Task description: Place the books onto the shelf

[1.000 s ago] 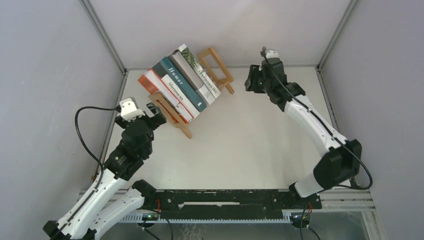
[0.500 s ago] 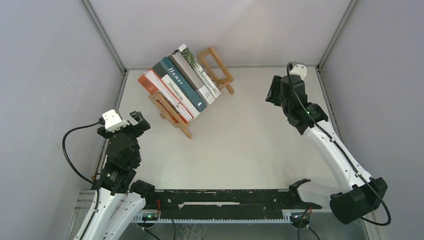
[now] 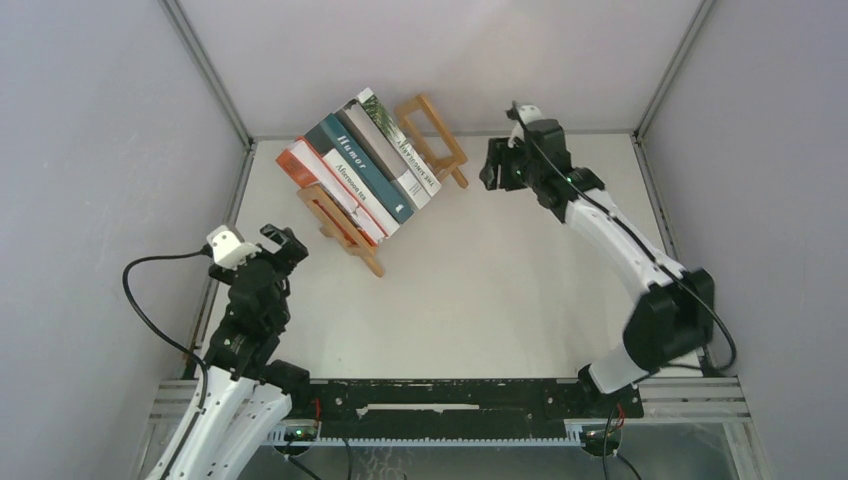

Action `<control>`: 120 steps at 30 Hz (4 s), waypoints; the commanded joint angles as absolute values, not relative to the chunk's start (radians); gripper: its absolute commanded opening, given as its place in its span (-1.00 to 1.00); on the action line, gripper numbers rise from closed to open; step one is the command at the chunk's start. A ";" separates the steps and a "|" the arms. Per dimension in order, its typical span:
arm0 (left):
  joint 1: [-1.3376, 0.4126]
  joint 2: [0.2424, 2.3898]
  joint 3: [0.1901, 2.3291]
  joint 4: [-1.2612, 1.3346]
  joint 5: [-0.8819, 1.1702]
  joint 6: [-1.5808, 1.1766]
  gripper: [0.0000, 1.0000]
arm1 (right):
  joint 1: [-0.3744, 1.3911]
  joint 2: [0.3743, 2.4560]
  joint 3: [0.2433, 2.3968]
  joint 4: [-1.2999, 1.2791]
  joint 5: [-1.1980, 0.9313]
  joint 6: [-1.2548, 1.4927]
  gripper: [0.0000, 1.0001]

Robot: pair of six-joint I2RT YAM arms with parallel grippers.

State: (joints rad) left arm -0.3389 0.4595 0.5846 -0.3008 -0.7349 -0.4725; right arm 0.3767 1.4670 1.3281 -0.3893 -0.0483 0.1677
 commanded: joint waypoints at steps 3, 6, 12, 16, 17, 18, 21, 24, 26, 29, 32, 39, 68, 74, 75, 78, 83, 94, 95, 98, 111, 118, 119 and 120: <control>-0.332 0.533 0.601 -0.368 -0.790 -0.746 0.99 | 0.376 1.749 1.637 -0.336 -0.194 0.035 0.30; -0.332 0.543 0.582 -0.326 -0.797 -0.774 1.00 | 0.374 1.867 1.736 -0.333 -0.203 0.004 0.30; -0.331 0.567 0.574 -0.295 -0.788 -0.822 0.99 | 0.346 2.039 1.885 -0.316 -0.262 -0.017 0.30; -0.332 0.558 0.547 -0.275 -0.773 -0.854 0.98 | 0.344 2.119 1.977 -0.310 -0.257 -0.064 0.30; -0.332 0.554 0.539 -0.272 -0.768 -0.862 0.98 | 0.345 2.136 1.993 -0.309 -0.254 -0.072 0.30; -0.332 0.551 0.532 -0.272 -0.761 -0.868 0.98 | 0.344 2.152 2.012 -0.311 -0.250 -0.083 0.30; -0.332 0.542 0.513 -0.270 -0.747 -0.886 0.97 | 0.337 2.192 2.056 -0.310 -0.251 -0.104 0.30; -0.332 0.533 0.499 -0.269 -0.739 -0.900 0.96 | 0.329 2.238 2.104 -0.314 -0.277 -0.111 0.30; -0.331 0.534 0.492 -0.262 -0.739 -0.902 0.96 | 0.328 2.269 2.144 -0.326 -0.298 -0.113 0.31; -0.331 0.542 0.491 -0.255 -0.739 -0.902 0.96 | 0.329 2.305 2.190 -0.334 -0.320 -0.114 0.30; -0.332 0.551 0.492 -0.244 -0.737 -0.902 0.96 | 0.332 2.333 2.226 -0.334 -0.336 -0.113 0.30; -0.332 0.557 0.494 -0.216 -0.736 -0.904 0.96 | 0.333 2.407 2.308 -0.343 -0.370 -0.106 0.29; -0.332 0.596 0.477 -0.151 -0.758 -0.912 0.98 | 0.306 2.453 2.315 -0.333 -0.378 -0.077 -0.70; -0.332 0.613 0.481 -0.147 -0.756 -0.911 0.98 | 0.299 2.398 2.215 -0.312 -0.329 -0.051 -0.87; -0.332 0.616 0.484 -0.148 -0.757 -0.908 0.98 | 0.299 2.384 2.191 -0.301 -0.316 -0.046 -0.87; -0.331 0.625 0.493 -0.144 -0.761 -0.897 0.98 | 0.295 2.343 2.133 -0.276 -0.287 -0.031 -0.91; -0.331 0.643 0.509 -0.138 -0.764 -0.880 0.98 | 0.295 2.290 2.055 -0.256 -0.236 -0.006 -0.99; -0.332 0.686 0.535 -0.134 -0.749 -0.858 0.99 | 0.303 2.130 1.822 -0.215 -0.032 0.118 -1.00; -0.332 0.688 0.537 -0.133 -0.748 -0.851 0.99 | 0.303 2.111 1.793 -0.212 -0.013 0.132 -1.00; -0.332 0.697 0.543 -0.123 -0.747 -0.827 0.99 | 0.304 2.053 1.710 -0.192 0.046 0.167 -1.00; -0.331 0.726 0.591 -0.113 -0.725 -0.775 0.99 | 0.322 1.798 1.381 -0.200 0.251 0.285 -1.00; -0.331 0.701 0.576 -0.132 -0.717 -0.761 0.99 | 0.331 1.710 1.283 -0.219 0.304 0.329 -1.00; -0.331 0.700 0.574 -0.132 -0.714 -0.756 0.99 | 0.332 1.705 1.275 -0.219 0.311 0.334 -1.00; -0.331 0.698 0.573 -0.132 -0.713 -0.750 0.99 | 0.334 1.700 1.270 -0.223 0.318 0.338 -1.00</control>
